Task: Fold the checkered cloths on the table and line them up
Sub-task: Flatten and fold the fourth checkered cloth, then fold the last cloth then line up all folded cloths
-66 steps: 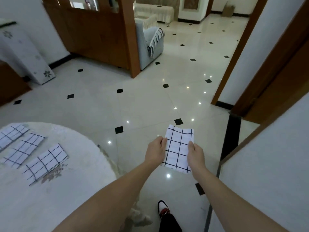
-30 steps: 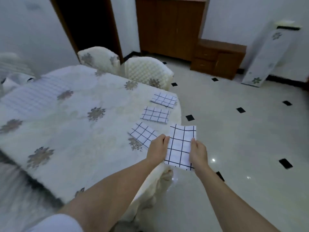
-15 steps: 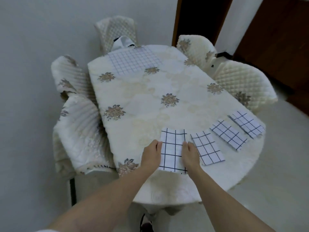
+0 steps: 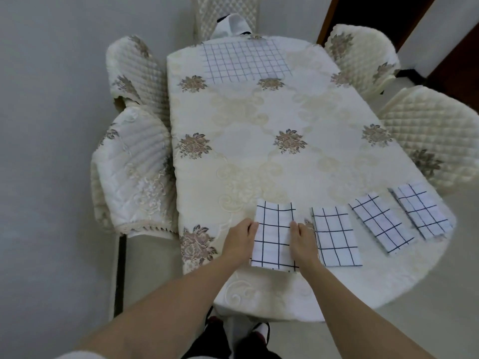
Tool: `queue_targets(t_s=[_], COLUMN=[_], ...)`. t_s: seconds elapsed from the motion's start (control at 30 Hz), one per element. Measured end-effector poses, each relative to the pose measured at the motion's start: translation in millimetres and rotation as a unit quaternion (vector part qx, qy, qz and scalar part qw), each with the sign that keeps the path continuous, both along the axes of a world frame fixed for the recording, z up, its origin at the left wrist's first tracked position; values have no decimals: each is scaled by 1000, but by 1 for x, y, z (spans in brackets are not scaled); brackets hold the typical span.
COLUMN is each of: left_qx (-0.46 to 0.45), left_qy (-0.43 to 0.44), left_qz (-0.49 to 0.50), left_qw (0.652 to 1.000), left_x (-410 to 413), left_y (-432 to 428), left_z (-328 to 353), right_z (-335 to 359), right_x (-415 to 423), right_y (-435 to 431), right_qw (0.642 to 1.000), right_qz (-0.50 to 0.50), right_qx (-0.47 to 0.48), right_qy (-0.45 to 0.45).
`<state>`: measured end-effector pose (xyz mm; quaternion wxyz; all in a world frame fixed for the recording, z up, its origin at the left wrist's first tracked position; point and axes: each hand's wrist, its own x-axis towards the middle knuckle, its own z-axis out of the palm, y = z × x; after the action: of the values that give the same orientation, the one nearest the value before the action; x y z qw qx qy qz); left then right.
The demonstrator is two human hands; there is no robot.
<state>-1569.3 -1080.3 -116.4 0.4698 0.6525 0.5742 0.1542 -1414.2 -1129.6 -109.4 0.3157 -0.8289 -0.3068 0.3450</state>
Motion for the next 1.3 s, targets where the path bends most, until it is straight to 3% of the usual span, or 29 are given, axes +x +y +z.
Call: queue_targets(t_s=[0.93, 1.03, 1.3], left_qx=[-70, -49, 76], left_qy=[62, 77, 218], left_qz=[3, -1, -48], left_qw=[996, 996, 972], left_x=[12, 9, -9], left_y=[15, 18, 45], left_z=[-35, -32, 3], right_z=[-30, -27, -6], right_x=[25, 23, 29], right_y=[11, 12, 20], right_qw=[996, 996, 994], right_qz=[9, -7, -10], right_qx=[-81, -79, -69], right_qy=[-40, -43, -82])
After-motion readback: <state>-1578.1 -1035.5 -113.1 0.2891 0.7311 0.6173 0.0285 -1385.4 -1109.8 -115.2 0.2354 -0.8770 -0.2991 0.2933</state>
